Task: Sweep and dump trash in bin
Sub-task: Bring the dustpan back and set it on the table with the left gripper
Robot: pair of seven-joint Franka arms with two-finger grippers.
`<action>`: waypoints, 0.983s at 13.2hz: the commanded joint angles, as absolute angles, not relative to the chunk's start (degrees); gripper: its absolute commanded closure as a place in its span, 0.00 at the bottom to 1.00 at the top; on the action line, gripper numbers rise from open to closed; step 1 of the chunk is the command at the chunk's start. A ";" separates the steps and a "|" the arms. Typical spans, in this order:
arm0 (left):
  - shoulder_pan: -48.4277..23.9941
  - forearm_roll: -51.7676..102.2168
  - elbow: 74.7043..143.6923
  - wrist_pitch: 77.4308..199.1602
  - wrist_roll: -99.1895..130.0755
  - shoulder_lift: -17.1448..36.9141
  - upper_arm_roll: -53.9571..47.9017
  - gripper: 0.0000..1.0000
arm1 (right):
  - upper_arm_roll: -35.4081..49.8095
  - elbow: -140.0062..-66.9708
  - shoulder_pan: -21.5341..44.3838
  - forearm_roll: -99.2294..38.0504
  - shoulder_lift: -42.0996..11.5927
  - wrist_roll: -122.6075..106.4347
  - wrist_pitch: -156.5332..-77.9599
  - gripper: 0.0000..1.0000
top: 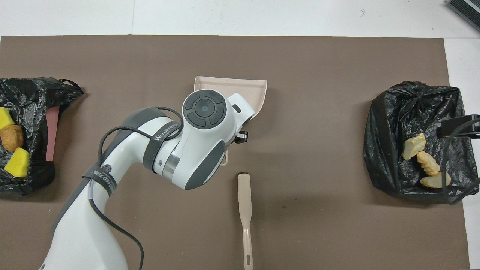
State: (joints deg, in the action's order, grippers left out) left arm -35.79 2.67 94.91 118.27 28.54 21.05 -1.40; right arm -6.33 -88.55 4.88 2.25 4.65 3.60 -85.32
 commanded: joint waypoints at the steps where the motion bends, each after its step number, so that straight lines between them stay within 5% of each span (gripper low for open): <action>1: -37.79 2.90 94.04 121.02 31.81 25.12 -0.62 1.00 | -6.33 -89.82 4.31 0.79 5.80 2.11 -85.25 0.00; 3: -37.36 3.25 94.04 125.23 31.65 25.23 -0.62 0.96 | -6.33 -89.74 4.31 0.88 5.80 2.11 -85.25 0.00; 4: -36.83 3.25 94.13 125.16 31.29 24.79 -0.70 0.81 | -6.24 -89.74 4.31 0.88 5.80 2.11 -85.25 0.00; 5: -37.09 3.34 94.57 124.72 32.25 24.09 -0.70 0.31 | -6.24 -89.74 4.31 0.88 5.80 2.11 -85.25 0.00; 6: -37.09 3.43 94.74 123.50 33.65 22.69 -0.62 0.00 | -6.33 -89.74 4.31 0.88 5.80 2.11 -85.34 0.00; 13: -26.73 3.34 94.22 119.62 33.93 20.04 -0.26 0.00 | -8.78 -89.74 6.49 0.88 5.71 2.11 -85.87 0.00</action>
State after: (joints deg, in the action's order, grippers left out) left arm -30.34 2.68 94.02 120.59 34.66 20.37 0.13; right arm -6.84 -88.56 5.18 2.14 4.65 3.60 -85.32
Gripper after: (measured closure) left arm 0.000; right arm 0.000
